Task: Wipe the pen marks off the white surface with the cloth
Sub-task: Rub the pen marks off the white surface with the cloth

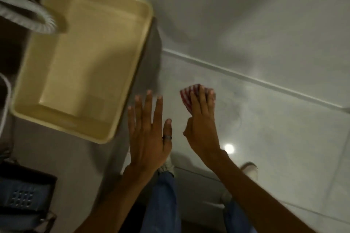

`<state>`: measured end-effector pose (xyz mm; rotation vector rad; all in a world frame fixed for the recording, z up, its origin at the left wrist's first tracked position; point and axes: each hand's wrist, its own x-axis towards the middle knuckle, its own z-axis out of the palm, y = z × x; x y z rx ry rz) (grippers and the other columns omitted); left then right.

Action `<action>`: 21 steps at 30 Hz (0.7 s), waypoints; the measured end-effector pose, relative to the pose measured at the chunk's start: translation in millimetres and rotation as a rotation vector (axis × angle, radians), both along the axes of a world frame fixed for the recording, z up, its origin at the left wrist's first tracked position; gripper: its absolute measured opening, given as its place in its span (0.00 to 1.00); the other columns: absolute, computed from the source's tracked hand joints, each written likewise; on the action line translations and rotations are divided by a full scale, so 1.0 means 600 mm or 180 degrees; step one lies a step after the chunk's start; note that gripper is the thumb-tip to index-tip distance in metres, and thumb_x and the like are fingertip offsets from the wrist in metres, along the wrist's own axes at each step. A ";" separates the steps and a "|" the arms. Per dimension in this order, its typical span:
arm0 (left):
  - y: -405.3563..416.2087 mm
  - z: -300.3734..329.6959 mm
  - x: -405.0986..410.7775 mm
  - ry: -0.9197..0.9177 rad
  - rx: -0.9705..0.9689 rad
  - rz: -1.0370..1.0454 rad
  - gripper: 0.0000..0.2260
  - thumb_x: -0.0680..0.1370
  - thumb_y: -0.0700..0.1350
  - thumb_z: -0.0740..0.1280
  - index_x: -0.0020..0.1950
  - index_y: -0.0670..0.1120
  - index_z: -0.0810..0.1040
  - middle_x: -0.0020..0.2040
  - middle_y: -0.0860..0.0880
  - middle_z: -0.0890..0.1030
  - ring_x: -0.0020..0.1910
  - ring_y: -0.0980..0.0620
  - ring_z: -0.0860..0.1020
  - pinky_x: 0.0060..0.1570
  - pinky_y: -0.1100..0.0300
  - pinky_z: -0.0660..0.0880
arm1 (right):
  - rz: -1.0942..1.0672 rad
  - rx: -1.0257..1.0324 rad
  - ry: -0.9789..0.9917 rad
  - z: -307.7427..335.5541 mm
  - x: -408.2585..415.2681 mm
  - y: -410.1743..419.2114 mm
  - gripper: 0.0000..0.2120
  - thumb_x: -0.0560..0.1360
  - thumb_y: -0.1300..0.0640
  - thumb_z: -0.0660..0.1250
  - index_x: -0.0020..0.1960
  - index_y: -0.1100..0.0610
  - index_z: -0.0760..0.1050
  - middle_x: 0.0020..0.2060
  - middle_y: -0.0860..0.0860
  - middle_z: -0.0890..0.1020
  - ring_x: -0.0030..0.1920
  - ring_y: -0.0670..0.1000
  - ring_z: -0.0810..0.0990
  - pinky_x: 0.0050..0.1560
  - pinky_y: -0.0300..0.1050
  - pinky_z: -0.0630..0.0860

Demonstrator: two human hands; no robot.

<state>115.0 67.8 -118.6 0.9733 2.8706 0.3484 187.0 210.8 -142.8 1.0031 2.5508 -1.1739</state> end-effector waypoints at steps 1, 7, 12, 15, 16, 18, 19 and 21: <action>0.009 -0.023 0.032 -0.0123 -0.0062 -0.0137 0.30 0.87 0.55 0.56 0.87 0.45 0.58 0.87 0.38 0.57 0.87 0.38 0.50 0.85 0.38 0.49 | -0.0058 -0.0001 -0.0243 -0.031 0.052 0.009 0.41 0.82 0.71 0.60 0.87 0.53 0.44 0.89 0.54 0.41 0.88 0.60 0.33 0.90 0.66 0.44; 0.051 -0.232 0.184 -0.0626 -0.0479 -0.0747 0.30 0.88 0.58 0.52 0.88 0.46 0.56 0.89 0.41 0.54 0.88 0.38 0.49 0.87 0.36 0.51 | -0.0470 -0.0047 -0.0844 -0.233 0.300 0.047 0.40 0.81 0.71 0.60 0.88 0.56 0.47 0.89 0.57 0.43 0.86 0.58 0.30 0.90 0.62 0.39; 0.103 -0.424 0.228 -0.0709 -0.0664 -0.0957 0.31 0.87 0.57 0.50 0.88 0.44 0.57 0.89 0.39 0.55 0.88 0.36 0.49 0.86 0.34 0.54 | -0.0633 0.0030 -0.0893 -0.397 0.408 0.096 0.41 0.80 0.70 0.60 0.88 0.55 0.47 0.89 0.55 0.44 0.88 0.58 0.33 0.90 0.58 0.35; 0.127 -0.522 0.225 -0.0619 -0.0685 -0.0953 0.31 0.87 0.55 0.52 0.88 0.43 0.58 0.89 0.38 0.55 0.88 0.35 0.50 0.86 0.35 0.51 | -0.0749 0.0215 -0.0866 -0.485 0.445 0.119 0.40 0.81 0.68 0.61 0.88 0.56 0.49 0.89 0.56 0.45 0.89 0.61 0.36 0.90 0.60 0.37; 0.133 -0.552 0.222 -0.0610 -0.0685 -0.0903 0.31 0.86 0.54 0.53 0.88 0.44 0.57 0.89 0.39 0.54 0.88 0.35 0.50 0.86 0.36 0.49 | -0.0839 0.0238 -0.0843 -0.511 0.456 0.124 0.39 0.81 0.67 0.62 0.88 0.56 0.50 0.90 0.55 0.46 0.89 0.61 0.36 0.90 0.61 0.39; 0.142 -0.607 0.213 -0.0590 -0.0696 -0.0761 0.31 0.87 0.54 0.53 0.88 0.43 0.55 0.89 0.39 0.53 0.88 0.35 0.49 0.86 0.38 0.46 | -0.0959 0.0174 -0.0751 -0.555 0.475 0.124 0.40 0.80 0.64 0.64 0.88 0.56 0.51 0.89 0.55 0.47 0.88 0.58 0.35 0.90 0.61 0.41; 0.148 -0.633 0.207 -0.0586 -0.0711 -0.0693 0.31 0.87 0.54 0.52 0.89 0.43 0.54 0.89 0.38 0.53 0.88 0.34 0.48 0.86 0.37 0.46 | -0.0890 0.0081 -0.0707 -0.574 0.481 0.120 0.40 0.80 0.61 0.63 0.88 0.55 0.50 0.89 0.55 0.47 0.87 0.56 0.34 0.90 0.61 0.41; 0.165 -0.679 0.195 -0.0674 -0.0704 -0.0583 0.31 0.87 0.54 0.51 0.89 0.43 0.52 0.89 0.38 0.51 0.89 0.34 0.47 0.87 0.36 0.45 | -0.0480 0.0053 -0.0732 -0.608 0.489 0.112 0.38 0.82 0.51 0.56 0.88 0.55 0.46 0.89 0.55 0.43 0.86 0.54 0.33 0.90 0.64 0.41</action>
